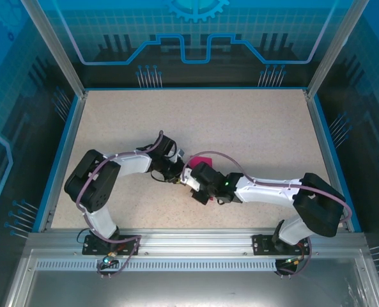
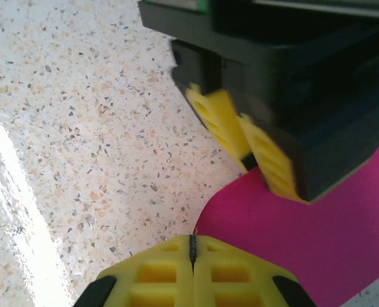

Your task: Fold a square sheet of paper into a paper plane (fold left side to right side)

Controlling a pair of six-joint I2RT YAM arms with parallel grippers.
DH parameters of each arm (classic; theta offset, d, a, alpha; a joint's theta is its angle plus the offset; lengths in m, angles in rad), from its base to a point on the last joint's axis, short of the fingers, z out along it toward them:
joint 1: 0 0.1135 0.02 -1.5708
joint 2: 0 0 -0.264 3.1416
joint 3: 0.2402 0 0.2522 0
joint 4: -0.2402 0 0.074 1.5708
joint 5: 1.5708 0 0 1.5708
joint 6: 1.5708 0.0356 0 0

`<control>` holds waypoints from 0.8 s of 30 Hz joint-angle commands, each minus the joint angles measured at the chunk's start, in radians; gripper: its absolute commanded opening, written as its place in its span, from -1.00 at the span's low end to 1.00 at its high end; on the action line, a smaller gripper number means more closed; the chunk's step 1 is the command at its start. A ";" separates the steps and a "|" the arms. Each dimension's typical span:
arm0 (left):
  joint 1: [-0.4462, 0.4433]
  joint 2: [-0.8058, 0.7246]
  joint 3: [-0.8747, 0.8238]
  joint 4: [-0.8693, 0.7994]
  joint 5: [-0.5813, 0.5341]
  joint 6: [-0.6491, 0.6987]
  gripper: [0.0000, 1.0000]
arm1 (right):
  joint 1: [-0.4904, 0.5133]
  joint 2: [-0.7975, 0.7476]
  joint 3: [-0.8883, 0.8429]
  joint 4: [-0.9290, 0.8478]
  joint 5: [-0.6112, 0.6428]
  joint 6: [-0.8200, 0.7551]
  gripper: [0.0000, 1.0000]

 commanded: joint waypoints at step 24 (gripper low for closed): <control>-0.005 0.306 0.440 -0.172 0.083 0.193 -0.78 | -0.159 0.061 0.004 0.007 -0.386 0.175 -1.00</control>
